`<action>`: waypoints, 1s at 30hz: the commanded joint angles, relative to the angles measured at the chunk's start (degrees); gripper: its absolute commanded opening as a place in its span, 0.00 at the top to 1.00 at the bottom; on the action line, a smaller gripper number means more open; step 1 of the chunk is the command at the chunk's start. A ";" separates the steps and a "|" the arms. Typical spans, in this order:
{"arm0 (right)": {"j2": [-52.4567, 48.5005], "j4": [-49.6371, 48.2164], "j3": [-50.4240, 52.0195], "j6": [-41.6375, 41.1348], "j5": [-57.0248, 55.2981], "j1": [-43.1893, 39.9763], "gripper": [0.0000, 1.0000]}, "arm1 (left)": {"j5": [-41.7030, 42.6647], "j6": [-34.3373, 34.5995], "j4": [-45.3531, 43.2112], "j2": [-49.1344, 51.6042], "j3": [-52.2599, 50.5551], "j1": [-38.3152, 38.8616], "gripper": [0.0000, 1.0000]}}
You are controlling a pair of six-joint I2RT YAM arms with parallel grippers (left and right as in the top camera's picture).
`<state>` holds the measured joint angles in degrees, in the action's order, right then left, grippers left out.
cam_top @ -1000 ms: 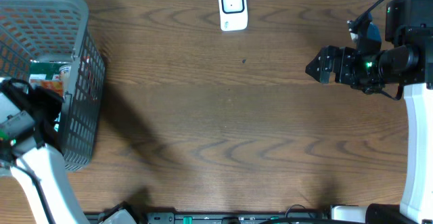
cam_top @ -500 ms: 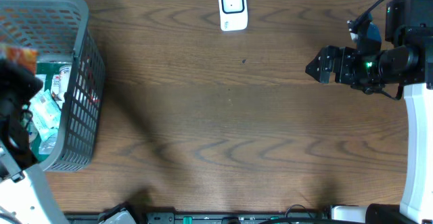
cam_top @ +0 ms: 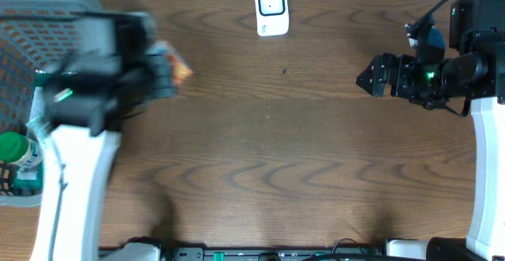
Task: Scan the item barcode
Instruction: 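Lift the Kleenex pack out and carry it toward the table center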
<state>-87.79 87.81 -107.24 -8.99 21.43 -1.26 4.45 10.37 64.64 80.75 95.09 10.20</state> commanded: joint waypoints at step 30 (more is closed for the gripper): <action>-0.07 0.07 -1.07 -0.61 0.46 0.72 0.01 | -45.16 4.87 -17.09 39.19 -1.51 45.53 0.88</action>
<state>-87.79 87.81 -107.24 -8.99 21.43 -1.26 -37.01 19.14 47.51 119.92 94.11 53.69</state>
